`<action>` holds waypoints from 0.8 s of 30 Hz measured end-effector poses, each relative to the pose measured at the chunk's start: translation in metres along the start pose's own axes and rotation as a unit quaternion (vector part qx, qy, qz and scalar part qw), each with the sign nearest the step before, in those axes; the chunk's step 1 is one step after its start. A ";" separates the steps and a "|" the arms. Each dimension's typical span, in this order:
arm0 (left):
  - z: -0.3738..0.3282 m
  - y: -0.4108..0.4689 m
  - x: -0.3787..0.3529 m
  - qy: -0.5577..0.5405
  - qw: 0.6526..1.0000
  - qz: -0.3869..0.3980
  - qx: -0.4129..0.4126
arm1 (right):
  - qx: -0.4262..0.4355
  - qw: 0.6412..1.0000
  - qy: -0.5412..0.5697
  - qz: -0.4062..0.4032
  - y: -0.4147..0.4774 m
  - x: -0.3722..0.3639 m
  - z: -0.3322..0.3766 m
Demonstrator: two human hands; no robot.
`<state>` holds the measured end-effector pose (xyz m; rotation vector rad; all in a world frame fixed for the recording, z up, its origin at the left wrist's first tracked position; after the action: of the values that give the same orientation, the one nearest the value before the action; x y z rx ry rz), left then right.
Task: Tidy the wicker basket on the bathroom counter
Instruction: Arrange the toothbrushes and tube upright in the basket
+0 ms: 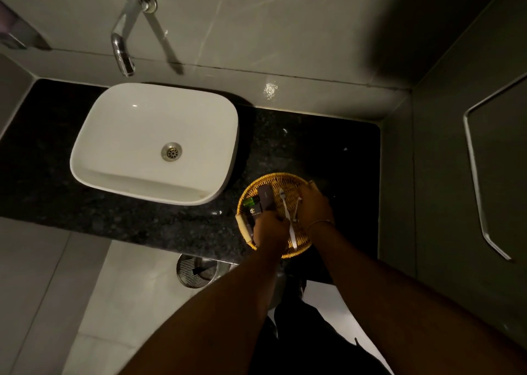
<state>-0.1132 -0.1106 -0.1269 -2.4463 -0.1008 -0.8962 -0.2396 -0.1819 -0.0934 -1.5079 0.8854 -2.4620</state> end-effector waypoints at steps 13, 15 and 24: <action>-0.002 -0.002 -0.001 0.000 1.000 -0.003 -0.004 | -0.023 0.999 0.002 -0.034 -0.013 -0.023 -0.006; -0.003 -0.004 -0.001 0.006 1.000 -0.005 -0.003 | -0.010 0.999 -0.022 -0.026 -0.013 -0.024 -0.004; -0.004 -0.008 0.004 0.021 0.999 -0.011 -0.024 | -0.004 0.998 -0.049 -0.050 -0.018 -0.022 -0.001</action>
<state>-0.1143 -0.1061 -0.1185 -2.4732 -0.0927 -0.9682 -0.2260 -0.1581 -0.1011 -1.6987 0.8227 -2.4290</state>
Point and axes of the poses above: each hand's wrist, its own y-axis towards the middle knuckle, its own x-axis out of the back of the hand, z = x × y, the point moved 6 cm from there along y, towards the middle knuckle, and after that the axes turned 14 degrees about -x, right-handed, at the moved point
